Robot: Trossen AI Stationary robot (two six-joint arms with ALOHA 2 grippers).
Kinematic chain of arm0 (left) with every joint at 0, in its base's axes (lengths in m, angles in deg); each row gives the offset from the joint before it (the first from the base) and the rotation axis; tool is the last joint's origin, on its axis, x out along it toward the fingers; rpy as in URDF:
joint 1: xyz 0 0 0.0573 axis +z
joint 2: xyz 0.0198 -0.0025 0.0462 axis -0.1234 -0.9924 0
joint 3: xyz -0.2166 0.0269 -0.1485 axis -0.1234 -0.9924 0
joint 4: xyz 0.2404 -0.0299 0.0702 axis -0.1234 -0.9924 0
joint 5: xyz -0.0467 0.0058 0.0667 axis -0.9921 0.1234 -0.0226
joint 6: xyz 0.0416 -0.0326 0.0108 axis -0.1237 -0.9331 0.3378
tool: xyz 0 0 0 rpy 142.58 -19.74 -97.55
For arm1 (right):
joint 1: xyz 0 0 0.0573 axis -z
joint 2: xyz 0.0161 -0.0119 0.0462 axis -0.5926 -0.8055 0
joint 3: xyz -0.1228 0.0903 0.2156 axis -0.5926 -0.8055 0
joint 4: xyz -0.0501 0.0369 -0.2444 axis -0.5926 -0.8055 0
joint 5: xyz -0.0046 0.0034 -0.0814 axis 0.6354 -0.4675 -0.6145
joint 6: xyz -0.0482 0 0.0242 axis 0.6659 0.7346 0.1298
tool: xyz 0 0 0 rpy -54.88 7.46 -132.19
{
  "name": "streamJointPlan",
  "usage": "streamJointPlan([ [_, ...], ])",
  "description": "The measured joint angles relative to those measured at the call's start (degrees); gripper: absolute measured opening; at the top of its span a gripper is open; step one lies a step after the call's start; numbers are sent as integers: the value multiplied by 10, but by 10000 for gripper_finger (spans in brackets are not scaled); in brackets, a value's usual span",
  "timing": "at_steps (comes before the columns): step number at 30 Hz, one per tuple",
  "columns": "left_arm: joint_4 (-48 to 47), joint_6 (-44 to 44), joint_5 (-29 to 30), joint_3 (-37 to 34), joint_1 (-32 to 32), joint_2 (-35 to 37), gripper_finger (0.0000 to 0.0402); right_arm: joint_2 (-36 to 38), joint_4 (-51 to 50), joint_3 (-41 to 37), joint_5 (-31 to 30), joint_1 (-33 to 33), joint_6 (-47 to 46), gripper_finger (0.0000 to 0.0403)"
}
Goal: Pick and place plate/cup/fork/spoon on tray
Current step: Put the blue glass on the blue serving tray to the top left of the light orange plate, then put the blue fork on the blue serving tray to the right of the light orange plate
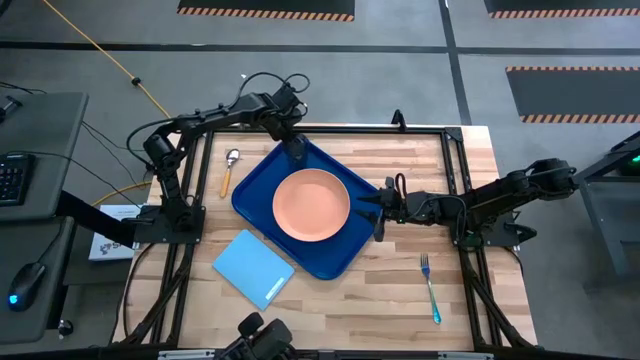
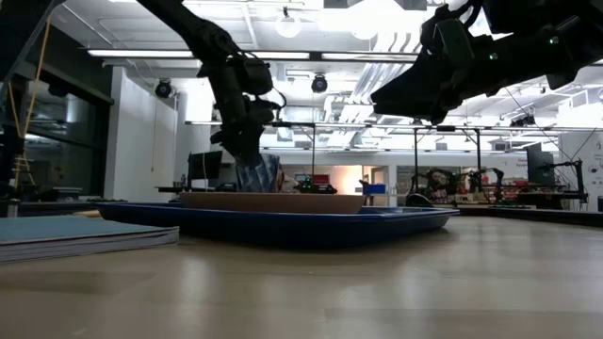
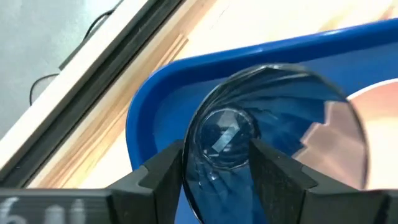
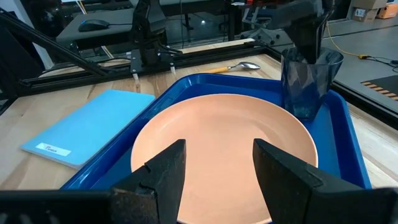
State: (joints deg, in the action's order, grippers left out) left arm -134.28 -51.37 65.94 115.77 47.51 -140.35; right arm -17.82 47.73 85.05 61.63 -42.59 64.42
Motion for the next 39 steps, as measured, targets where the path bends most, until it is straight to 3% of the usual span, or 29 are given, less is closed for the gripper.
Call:
streamJointPlan([
  [9, -41, -7, 4, 60, 0, 33, 177, 0, -8, 0, 0, 0, 0, 179],
  [17, 19, -9, -4, 50, -6, 157, 174, 0, -9, 0, 0, 0, 0, 179],
  [22, 208, -17, -33, -75, -48, 281, 172, 0, -8, 0, 0, 0, 0, 179],
  [29, 505, -12, -42, -348, -155, 447, 172, 0, 1, 0, -6, 0, 2, 179],
  [34, 728, -11, -42, -529, -228, 518, 172, 0, 13, 0, -6, 0, 0, 179],
  [39, 866, -4, -42, -623, -266, 557, 172, 0, 25, 0, -6, 0, 0, 179],
])
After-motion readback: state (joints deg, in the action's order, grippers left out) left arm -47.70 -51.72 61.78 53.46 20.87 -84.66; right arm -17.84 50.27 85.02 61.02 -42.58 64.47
